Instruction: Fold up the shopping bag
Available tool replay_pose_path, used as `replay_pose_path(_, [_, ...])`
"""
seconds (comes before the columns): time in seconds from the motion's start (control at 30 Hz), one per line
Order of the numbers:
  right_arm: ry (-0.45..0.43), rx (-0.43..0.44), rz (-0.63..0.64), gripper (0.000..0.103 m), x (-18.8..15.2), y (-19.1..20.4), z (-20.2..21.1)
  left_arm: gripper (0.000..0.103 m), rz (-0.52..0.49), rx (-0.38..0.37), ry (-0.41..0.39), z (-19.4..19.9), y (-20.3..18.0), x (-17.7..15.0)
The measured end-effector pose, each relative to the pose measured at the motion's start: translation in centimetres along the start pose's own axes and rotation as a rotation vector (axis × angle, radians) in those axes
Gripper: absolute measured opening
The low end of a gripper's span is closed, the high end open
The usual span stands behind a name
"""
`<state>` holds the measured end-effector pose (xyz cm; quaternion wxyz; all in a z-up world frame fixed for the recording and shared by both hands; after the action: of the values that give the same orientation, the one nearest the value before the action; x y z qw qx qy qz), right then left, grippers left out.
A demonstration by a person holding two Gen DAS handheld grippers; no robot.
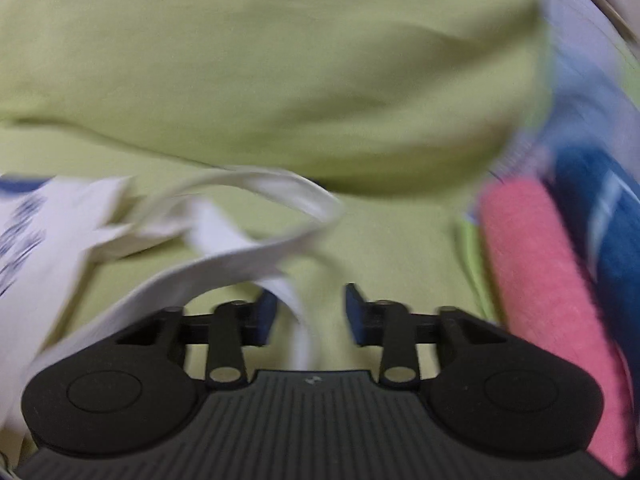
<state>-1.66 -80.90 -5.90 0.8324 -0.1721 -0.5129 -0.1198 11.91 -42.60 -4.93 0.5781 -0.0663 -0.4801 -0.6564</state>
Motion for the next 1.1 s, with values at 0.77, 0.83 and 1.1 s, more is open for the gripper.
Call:
replay_pose_path(0.77, [0.068,-0.013,-0.405,0.051,-3.0,3.3,13.6,0.063,0.248,0.026,0.036,-0.4,9.3,-3.0])
replay_pose_path(0.83, [0.072,0.048,-0.453,0.056,-3.5,5.5,15.3,0.067,0.304,-0.007,0.037,-0.8,10.1,-3.7])
replay_pose_path(1.1, [0.209,0.194,-0.578,0.062,-7.5,14.0,18.0,0.072,0.537,-0.160,0.102,-2.2,11.8,-7.8])
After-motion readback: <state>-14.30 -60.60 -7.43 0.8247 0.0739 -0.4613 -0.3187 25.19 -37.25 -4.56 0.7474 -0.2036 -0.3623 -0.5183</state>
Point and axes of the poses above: each gripper's, at about its wrist camera, not at the fingertips, and z roughly against the way its jaws point, y to its left, x to its top, the point moved 7 cm from there along -z, roughly the way its jaws point, and after that the axes turned 9 degrees about -y, right-handed, at the moved point
